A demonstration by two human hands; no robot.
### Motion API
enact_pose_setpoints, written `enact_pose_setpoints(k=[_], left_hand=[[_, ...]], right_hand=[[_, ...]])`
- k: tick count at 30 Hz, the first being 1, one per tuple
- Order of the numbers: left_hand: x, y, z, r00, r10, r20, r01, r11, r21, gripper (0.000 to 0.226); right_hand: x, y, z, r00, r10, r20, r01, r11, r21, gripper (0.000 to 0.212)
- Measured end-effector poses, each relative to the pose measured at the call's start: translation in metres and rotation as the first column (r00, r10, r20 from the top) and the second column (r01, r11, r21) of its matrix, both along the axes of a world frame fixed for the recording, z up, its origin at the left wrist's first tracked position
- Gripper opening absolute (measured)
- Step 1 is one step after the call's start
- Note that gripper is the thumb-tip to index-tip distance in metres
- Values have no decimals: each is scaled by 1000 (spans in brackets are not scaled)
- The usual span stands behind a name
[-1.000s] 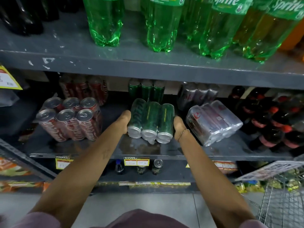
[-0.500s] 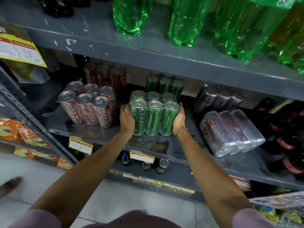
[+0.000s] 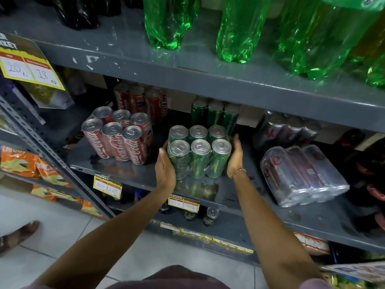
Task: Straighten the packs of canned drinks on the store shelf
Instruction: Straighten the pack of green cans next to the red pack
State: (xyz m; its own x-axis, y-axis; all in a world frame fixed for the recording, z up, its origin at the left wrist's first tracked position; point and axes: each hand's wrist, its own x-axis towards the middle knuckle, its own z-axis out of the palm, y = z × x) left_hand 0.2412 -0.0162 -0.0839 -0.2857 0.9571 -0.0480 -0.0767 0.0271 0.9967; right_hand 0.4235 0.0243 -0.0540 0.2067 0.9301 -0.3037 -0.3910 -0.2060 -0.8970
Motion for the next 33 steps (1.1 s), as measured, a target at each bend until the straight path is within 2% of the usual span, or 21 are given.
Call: enact_pose_setpoints(k=[4, 8, 10, 12, 14, 17, 19, 21, 23, 26, 27, 29, 31, 33], left_hand=[[23, -29, -3, 993, -102, -61, 108, 989, 105, 65], [11, -15, 1, 959, -199, -204, 232, 961, 153, 51], [-5, 3, 5, 929, -266, -256, 298, 950, 97, 50], [-19, 22, 16, 879, -326, -348, 338, 941, -29, 63], [-21, 28, 30, 857, -330, -396, 284, 943, -172, 69], [1, -4, 45, 910, -231, -343, 175, 967, -185, 70], [22, -33, 42, 888, -311, -337, 275, 949, -151, 76], [35, -47, 35, 819, -431, -378, 400, 902, -161, 84], [35, -43, 35, 786, -472, -399, 436, 881, -184, 90], [16, -28, 34, 726, -570, -385, 541, 819, -193, 100], [6, -21, 32, 680, -620, -393, 593, 779, -203, 111], [-10, -6, 30, 578, -649, -495, 650, 733, -201, 132], [-25, 9, 28, 582, -627, -518, 646, 743, -174, 128], [-42, 20, 26, 650, -615, -446, 613, 772, -170, 116]], right_hand=[[7, 10, 7, 990, 138, 3, -138, 990, -40, 59], [-2, 2, 1, 996, 91, -16, -92, 995, -40, 65], [-1, 5, -30, 1000, 19, 3, -19, 999, -37, 83], [5, 8, -69, 998, -58, 19, 58, 998, 16, 102], [1, -2, -62, 996, -78, 32, 78, 997, 1, 106], [-12, -22, -8, 992, -19, 121, 25, 999, -45, 85], [-7, -19, -4, 981, 23, 191, -10, 997, -72, 74], [-5, -24, -5, 980, 10, 199, 2, 998, -64, 72], [-10, -35, -8, 982, -21, 187, 28, 999, -36, 72], [-34, -55, -16, 960, -204, 190, 213, 977, -28, 78], [-46, -62, -19, 931, -289, 223, 304, 952, -35, 81], [-72, -76, -20, 841, -428, 331, 465, 884, -38, 71], [-98, -90, -16, 776, -478, 412, 551, 832, -73, 54], [-120, -104, -15, 774, -456, 438, 524, 851, -39, 50]])
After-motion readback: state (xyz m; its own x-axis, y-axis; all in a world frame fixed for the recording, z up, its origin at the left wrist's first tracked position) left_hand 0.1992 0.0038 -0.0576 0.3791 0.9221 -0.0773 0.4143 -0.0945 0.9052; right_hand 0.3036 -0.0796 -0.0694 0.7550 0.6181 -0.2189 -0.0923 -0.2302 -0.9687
